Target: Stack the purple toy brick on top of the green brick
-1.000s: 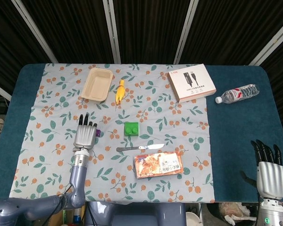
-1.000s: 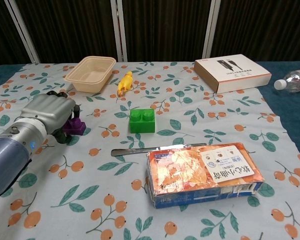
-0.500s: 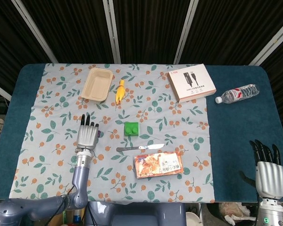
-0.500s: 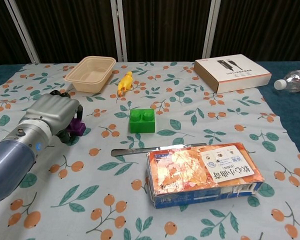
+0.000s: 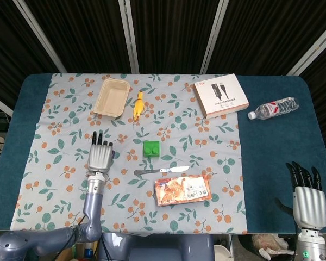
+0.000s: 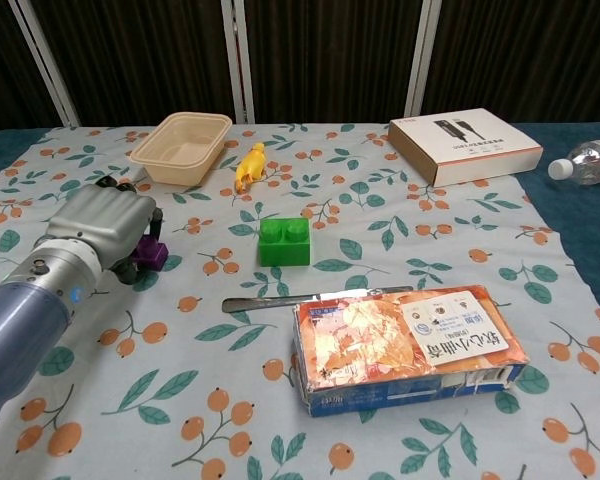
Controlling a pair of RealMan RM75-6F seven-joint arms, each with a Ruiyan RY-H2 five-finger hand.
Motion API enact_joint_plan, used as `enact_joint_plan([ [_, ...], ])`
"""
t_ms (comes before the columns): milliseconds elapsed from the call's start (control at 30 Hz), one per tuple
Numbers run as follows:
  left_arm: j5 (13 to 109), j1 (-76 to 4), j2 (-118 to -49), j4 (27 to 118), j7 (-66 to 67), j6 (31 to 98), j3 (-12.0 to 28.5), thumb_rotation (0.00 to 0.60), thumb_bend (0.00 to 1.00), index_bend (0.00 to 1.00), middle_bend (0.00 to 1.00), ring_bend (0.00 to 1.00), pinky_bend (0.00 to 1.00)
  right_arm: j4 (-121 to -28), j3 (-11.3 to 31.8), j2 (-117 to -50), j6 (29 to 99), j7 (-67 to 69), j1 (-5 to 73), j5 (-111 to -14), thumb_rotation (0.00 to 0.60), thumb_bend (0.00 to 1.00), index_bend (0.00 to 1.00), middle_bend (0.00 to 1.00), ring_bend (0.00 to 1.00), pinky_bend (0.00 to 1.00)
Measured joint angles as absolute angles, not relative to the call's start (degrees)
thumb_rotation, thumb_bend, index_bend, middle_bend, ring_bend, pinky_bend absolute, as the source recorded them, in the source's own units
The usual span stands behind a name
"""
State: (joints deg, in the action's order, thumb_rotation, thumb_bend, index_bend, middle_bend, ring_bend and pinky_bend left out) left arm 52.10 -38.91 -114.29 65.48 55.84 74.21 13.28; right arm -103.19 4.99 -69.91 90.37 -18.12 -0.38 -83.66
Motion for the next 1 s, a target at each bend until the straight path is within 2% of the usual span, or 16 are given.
enact_joint_plan([
  [333, 52.82, -38.63, -114.28, 65.84, 56.21, 74.94, 13.76, 0.600, 0.42, 0.51, 0.43, 0.13, 0.05, -103.31, 4.78, -69.78, 90.40, -17.66, -0.38, -84.02, 0.600, 0.15, 0.14, 0.14, 0.15, 0.01],
  [667, 53.99, -38.83, -113.44, 68.25, 56.06, 76.15, 14.73, 0.600, 0.42, 0.49, 0.43, 0.13, 0.05, -103.26, 4.71, -69.83, 90.16, -17.52, -0.25, -84.06, 0.600, 0.15, 0.14, 0.14, 0.15, 0.01],
  [800, 53.22, -38.86, -112.35, 72.83, 55.55, 76.08, 16.39, 0.600, 0.41, 0.49, 0.43, 0.13, 0.05, -103.35, 4.58, -69.86, 89.95, -17.61, -0.15, -84.20, 0.600, 0.15, 0.14, 0.14, 0.15, 0.01],
  [1000, 48.47, -39.88, -109.51, 85.36, 57.49, 75.70, 21.58, 0.600, 0.40, 0.49, 0.43, 0.13, 0.05, -103.63, 4.37, -70.00, 89.85, -18.13, -0.02, -84.64, 0.600, 0.15, 0.14, 0.14, 0.15, 0.01],
])
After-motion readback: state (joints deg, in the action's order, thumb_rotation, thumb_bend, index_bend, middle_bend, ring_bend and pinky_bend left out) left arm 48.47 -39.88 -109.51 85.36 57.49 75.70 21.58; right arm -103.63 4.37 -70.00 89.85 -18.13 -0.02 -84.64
